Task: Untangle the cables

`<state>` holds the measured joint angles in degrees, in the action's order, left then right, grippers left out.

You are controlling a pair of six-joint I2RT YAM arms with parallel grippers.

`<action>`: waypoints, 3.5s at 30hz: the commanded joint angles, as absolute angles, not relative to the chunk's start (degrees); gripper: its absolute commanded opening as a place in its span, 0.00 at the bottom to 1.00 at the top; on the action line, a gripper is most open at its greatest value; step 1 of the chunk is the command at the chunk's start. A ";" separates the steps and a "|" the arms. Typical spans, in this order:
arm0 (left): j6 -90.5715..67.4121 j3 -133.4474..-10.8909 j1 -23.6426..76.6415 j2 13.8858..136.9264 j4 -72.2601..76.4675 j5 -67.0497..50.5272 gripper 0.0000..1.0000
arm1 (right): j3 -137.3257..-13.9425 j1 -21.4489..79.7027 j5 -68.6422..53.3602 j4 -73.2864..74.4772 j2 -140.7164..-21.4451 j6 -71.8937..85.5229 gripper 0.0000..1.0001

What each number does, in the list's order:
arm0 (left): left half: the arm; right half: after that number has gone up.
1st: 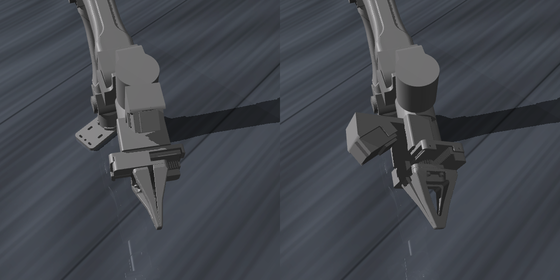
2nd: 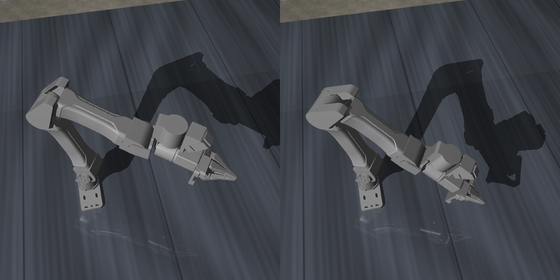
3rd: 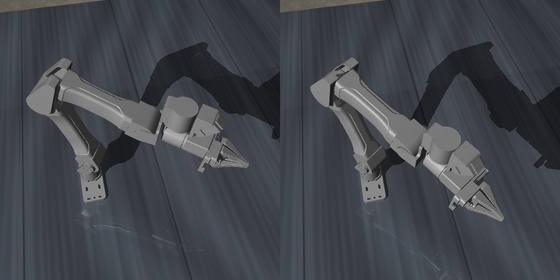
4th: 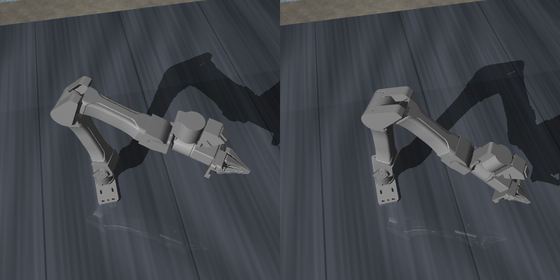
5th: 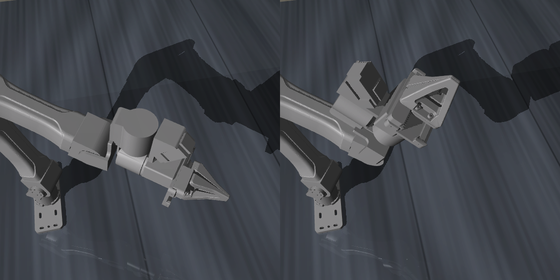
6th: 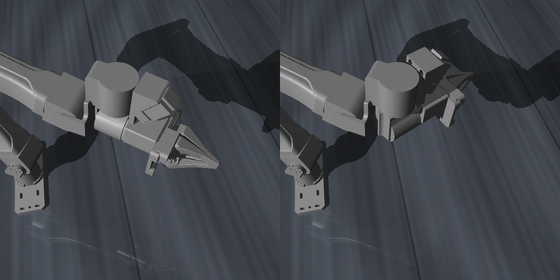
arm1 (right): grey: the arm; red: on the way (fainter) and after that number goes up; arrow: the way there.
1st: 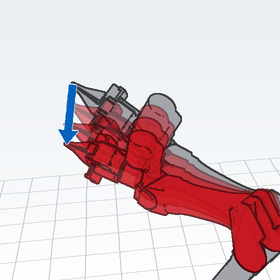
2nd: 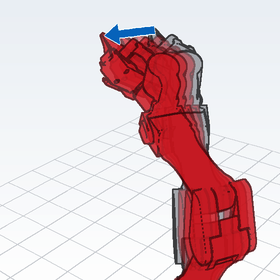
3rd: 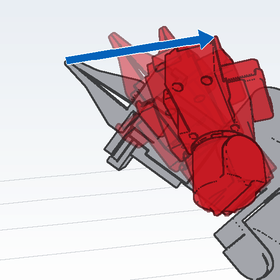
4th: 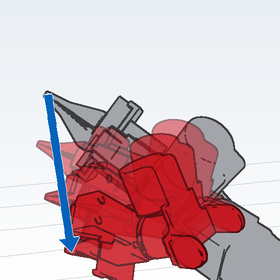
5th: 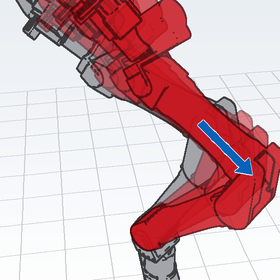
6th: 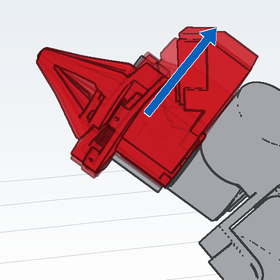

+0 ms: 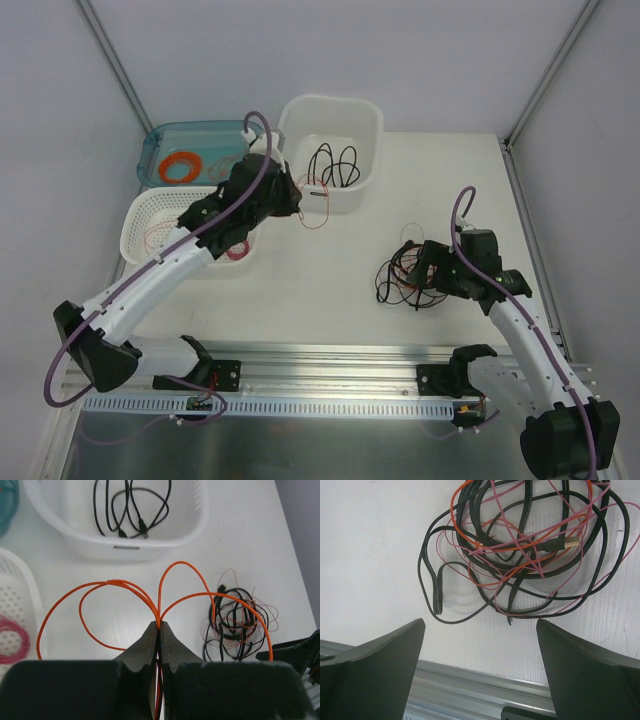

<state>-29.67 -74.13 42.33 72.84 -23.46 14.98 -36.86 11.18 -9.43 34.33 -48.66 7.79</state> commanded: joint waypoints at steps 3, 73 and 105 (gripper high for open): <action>-19.70 -85.05 34.73 73.82 -26.81 14.51 0.00 | -39.73 11.51 -10.90 35.68 -46.32 5.54 0.99; -24.17 -44.93 24.08 50.89 -26.63 -14.50 0.99 | -47.63 14.59 7.47 29.18 -63.19 3.96 0.67; -12.22 -38.76 24.08 47.90 -23.03 -13.01 0.99 | -77.85 16.08 -4.02 42.89 -59.06 -1.30 0.01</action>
